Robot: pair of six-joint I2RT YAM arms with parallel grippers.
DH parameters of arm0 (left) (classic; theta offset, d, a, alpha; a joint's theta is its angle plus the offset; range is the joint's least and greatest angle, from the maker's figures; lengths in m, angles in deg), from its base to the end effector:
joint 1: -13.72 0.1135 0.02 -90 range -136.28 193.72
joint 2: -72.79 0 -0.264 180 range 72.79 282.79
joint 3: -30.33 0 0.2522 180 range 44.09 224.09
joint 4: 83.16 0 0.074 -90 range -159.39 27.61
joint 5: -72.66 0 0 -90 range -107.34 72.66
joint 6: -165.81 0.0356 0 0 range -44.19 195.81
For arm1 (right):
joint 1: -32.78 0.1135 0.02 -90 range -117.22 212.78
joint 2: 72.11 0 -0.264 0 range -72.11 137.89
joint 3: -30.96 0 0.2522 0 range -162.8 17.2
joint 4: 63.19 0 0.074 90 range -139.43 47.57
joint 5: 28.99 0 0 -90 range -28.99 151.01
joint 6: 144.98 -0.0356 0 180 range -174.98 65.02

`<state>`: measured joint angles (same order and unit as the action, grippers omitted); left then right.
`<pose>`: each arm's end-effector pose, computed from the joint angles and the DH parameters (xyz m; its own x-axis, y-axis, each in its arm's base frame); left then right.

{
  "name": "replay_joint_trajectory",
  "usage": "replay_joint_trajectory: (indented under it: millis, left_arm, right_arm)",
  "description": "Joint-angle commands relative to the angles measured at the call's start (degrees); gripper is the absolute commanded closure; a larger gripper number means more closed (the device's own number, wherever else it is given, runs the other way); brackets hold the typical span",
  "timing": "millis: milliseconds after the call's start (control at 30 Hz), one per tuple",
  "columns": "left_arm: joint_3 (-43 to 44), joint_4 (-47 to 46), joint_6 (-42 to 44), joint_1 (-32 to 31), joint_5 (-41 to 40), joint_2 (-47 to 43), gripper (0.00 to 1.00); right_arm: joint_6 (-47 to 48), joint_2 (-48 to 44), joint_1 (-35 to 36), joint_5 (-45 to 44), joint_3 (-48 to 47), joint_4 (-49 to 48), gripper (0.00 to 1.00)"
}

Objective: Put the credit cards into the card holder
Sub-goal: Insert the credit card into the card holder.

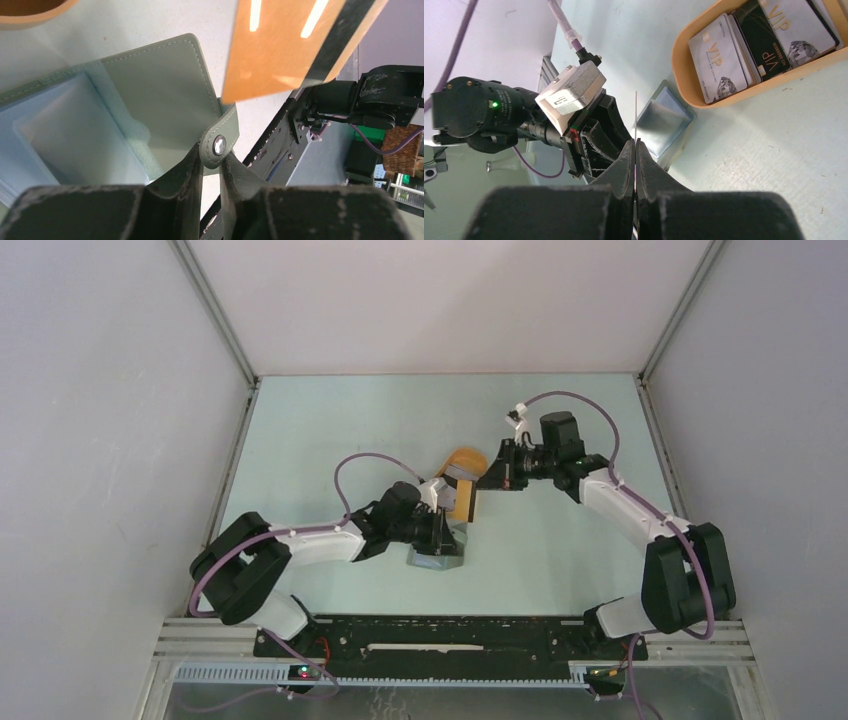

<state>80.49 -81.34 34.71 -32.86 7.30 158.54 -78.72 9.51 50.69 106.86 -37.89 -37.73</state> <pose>0.1886 -0.2208 0.1654 -0.8983 0.0799 -0.4321 0.3945 0.5796 -0.7130 0.2825 0.1181 0.2578 -0.8412 0.0229 -0.5403 -0.4500 0.5247 0.7227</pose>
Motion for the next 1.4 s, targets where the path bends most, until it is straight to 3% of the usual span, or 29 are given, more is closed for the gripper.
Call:
replay_joint_trajectory:
  millis: [0,367,633,833,1067,1367]
  left_arm:
    - [2.77,-0.81,0.05,-0.49,1.11,0.11,0.77]
    - [1.65,-0.68,0.21,-0.54,-0.3,-3.56,0.7]
    - [-1.24,7.56,3.09,0.08,-13.4,-18.74,0.55]
    - [-6.9,11.33,0.12,4.29,-21.24,-25.49,0.6]
    - [-7.75,4.81,0.01,5.92,-15.2,-20.67,0.71]
    - [-5.43,-0.78,-0.56,4.37,-7.12,-10.58,0.73]
  right_arm:
    - [0.48,1.64,3.04,-5.32,0.11,-0.56,1.0]
    - [9.01,3.48,7.09,-17.73,0.07,4.3,1.0]
    - [15.08,2.56,10.64,-24.24,0.07,6.33,1.0]
    - [16.53,2.31,11.41,-24.43,0.08,6.53,1.0]
    - [17.14,2.39,11.44,-23.39,0.11,6.49,1.0]
    - [16.73,1.06,10.21,-21.65,0.07,6.64,1.0]
